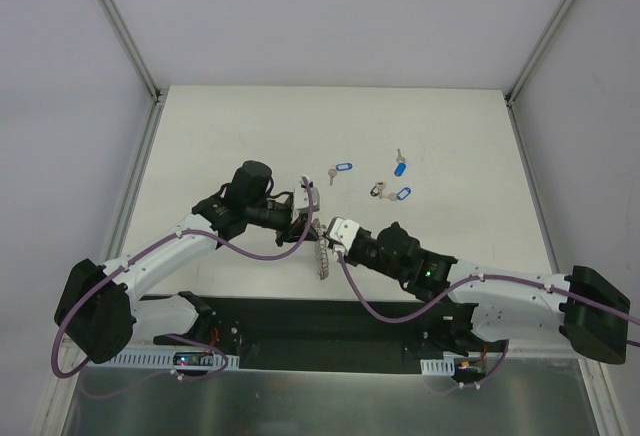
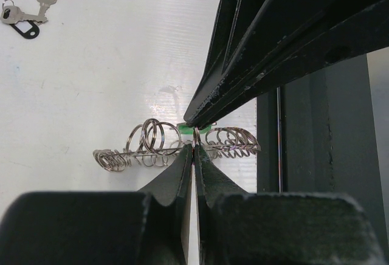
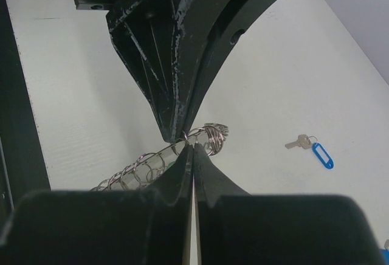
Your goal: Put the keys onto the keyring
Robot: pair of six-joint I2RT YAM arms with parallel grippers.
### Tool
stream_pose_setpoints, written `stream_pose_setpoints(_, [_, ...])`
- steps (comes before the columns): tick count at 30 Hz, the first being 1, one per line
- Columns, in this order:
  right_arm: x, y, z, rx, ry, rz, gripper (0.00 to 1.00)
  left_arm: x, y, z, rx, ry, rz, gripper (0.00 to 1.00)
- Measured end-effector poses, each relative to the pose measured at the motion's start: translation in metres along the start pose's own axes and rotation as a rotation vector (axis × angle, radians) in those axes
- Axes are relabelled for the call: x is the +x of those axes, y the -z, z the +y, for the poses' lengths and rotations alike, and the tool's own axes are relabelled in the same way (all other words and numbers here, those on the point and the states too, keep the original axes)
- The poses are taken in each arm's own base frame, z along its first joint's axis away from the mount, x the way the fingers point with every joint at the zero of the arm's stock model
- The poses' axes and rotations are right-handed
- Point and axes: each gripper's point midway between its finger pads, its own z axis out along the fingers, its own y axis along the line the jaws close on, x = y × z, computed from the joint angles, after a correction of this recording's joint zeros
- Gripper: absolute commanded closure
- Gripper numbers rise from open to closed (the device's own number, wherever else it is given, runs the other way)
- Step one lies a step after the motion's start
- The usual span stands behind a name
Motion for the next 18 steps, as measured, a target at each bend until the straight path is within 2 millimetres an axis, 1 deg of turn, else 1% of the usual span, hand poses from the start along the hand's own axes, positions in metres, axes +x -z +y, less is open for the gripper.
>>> stream_pose_setpoints(9, [-0.003, 0.009, 0.010, -0.064, 0.031, 0.001, 0.99, -0.001, 0.002, 0.004, -0.019, 0.031, -0.007, 1.00])
stream_pose_setpoints(14, [-0.005, 0.010, 0.017, -0.114, 0.047, 0.016, 0.99, -0.001, 0.002, 0.004, -0.020, 0.043, -0.008, 1.00])
stream_pose_setpoints(18, [-0.006, 0.008, 0.017, -0.118, 0.050, 0.023, 0.99, -0.002, 0.003, 0.006, -0.026, 0.047, -0.010, 1.00])
